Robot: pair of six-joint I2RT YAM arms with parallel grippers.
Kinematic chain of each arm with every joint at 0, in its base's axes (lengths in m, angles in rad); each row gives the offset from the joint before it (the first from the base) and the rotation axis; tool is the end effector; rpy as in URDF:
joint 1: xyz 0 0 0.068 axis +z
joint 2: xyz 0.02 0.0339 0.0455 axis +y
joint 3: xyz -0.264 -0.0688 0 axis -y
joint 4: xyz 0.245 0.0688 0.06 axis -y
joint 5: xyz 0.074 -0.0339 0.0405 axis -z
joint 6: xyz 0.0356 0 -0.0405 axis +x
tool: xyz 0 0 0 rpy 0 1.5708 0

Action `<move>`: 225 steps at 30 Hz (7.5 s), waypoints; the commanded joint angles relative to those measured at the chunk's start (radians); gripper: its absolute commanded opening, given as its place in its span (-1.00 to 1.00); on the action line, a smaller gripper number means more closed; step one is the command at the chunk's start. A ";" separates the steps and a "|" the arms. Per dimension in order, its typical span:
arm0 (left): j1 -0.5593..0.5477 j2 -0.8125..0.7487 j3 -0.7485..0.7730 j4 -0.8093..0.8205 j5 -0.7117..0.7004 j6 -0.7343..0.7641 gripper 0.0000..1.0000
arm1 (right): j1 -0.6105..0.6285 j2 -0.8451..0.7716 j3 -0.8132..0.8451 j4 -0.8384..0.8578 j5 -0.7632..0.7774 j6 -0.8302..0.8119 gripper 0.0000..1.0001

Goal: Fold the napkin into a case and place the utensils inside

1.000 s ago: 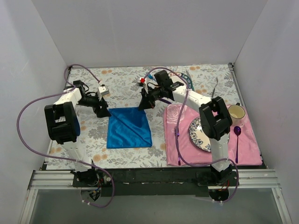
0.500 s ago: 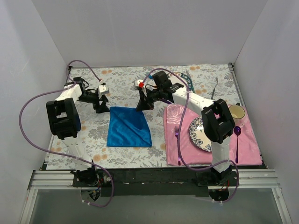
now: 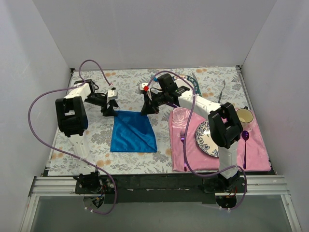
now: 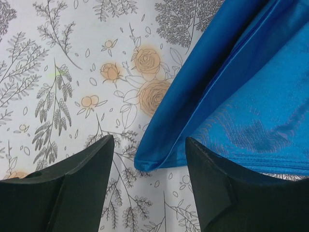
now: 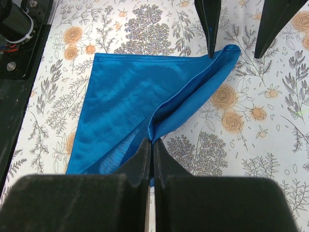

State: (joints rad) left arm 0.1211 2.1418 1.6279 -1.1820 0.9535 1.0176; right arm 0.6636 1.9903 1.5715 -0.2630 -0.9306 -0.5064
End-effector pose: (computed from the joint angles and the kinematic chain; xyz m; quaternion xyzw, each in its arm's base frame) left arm 0.3944 0.0187 0.1736 0.3585 0.8116 -0.4157 0.2001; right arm 0.3367 0.2995 0.2498 -0.6064 0.5661 0.4340 0.3513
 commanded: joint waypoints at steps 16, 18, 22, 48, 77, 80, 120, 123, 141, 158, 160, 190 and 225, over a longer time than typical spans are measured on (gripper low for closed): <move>-0.024 0.046 0.056 -0.054 0.005 0.088 -0.27 | 0.014 -0.059 0.022 -0.002 -0.048 -0.058 -0.97; -0.024 0.046 0.056 -0.054 0.007 0.088 -0.39 | 0.014 -0.061 0.019 -0.002 -0.050 -0.066 -0.97; -0.024 0.041 0.066 -0.068 0.010 0.088 -0.74 | 0.014 -0.064 0.025 -0.004 -0.047 -0.069 -0.97; 0.023 -0.367 0.004 0.789 -0.255 -1.039 -1.00 | -0.125 -0.022 0.240 0.428 0.429 -0.078 -0.97; 0.025 -1.068 -1.086 1.073 -0.371 -0.688 -1.00 | 0.059 -0.329 -0.735 0.828 0.185 -0.661 -0.97; 0.025 -1.128 -1.138 1.001 -0.354 -0.636 -1.00 | 0.073 -0.341 -0.754 0.763 0.167 -0.696 -0.97; -0.223 -1.057 -0.855 0.353 -0.252 -0.714 0.16 | -0.024 -0.467 -0.510 -0.012 0.197 0.290 -0.15; -0.290 -1.091 -0.937 0.418 -0.311 -0.721 0.13 | -0.035 -0.470 -0.551 -0.004 0.199 0.377 -0.17; -0.440 -1.125 -1.197 0.594 -0.621 -0.847 -0.31 | 0.050 -0.087 -0.382 0.082 0.228 0.431 -0.44; -0.440 -1.142 -1.088 0.613 -0.582 -1.094 0.00 | -0.028 -0.056 -0.189 0.031 0.227 0.498 -0.29; -0.439 -1.125 -1.054 0.630 -0.572 -1.111 0.00 | -0.032 -0.131 -0.249 0.051 0.198 0.557 -0.27; -0.475 -1.042 -1.085 0.714 -0.593 -1.103 0.00 | 0.174 -0.271 -0.622 0.399 0.371 0.465 -0.97; -0.477 -1.074 -1.140 0.667 -0.588 -1.027 -0.08 | 0.274 -0.312 -0.705 0.467 0.566 0.342 -0.97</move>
State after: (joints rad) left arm -0.3508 1.0920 0.4961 -0.5220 0.3653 -0.0154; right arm 0.9283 1.6947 0.8703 0.1478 -0.3714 -0.1501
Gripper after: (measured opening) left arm 0.460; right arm 0.023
